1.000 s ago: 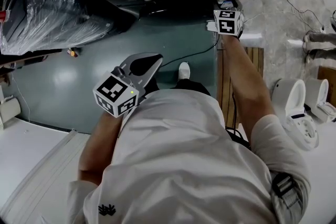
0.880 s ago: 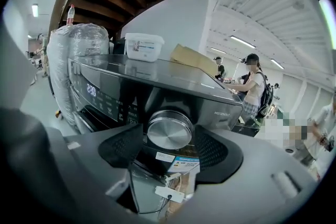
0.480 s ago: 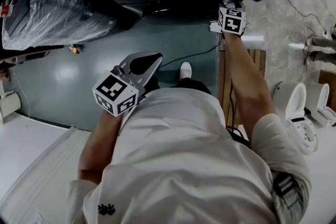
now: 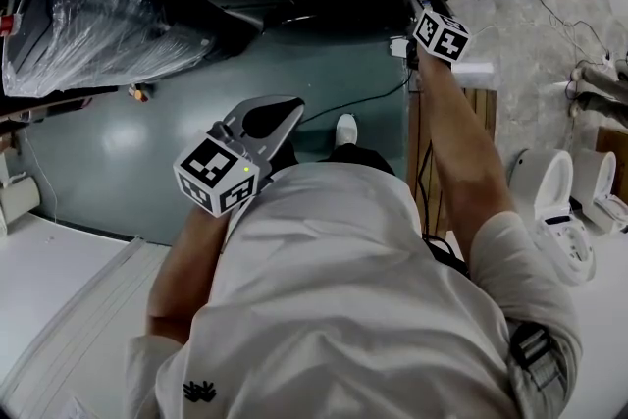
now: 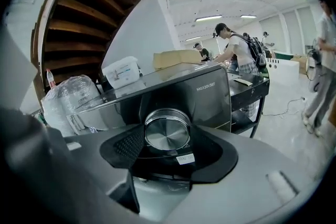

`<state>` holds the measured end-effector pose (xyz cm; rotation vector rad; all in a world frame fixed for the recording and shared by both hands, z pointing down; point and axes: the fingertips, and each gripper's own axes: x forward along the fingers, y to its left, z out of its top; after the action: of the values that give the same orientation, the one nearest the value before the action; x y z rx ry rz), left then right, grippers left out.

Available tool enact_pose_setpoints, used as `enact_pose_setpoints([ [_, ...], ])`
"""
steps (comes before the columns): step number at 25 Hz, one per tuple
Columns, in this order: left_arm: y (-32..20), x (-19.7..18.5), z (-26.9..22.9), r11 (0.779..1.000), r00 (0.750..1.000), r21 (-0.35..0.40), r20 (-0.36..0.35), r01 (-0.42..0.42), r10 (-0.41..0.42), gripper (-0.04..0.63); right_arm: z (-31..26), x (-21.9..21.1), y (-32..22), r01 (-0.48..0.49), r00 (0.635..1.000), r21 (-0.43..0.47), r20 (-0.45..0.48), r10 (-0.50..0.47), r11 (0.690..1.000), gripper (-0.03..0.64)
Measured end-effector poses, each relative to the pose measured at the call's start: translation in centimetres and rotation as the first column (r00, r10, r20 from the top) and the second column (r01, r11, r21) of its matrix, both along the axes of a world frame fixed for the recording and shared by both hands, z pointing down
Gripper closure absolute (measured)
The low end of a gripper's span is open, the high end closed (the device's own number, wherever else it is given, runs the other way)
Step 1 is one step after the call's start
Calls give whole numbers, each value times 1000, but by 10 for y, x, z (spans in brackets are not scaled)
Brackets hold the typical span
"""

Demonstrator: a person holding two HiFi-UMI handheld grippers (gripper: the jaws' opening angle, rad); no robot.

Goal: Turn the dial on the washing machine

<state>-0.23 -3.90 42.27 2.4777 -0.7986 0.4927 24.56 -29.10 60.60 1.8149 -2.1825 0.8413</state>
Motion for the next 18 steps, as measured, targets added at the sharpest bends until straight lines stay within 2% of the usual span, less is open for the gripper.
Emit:
enact_pose_setpoints([
  [18, -2, 9, -2, 1000, 1000, 15, -9, -18, 18, 541, -4, 2, 7, 54, 996, 1, -66, -53, 999, 341],
])
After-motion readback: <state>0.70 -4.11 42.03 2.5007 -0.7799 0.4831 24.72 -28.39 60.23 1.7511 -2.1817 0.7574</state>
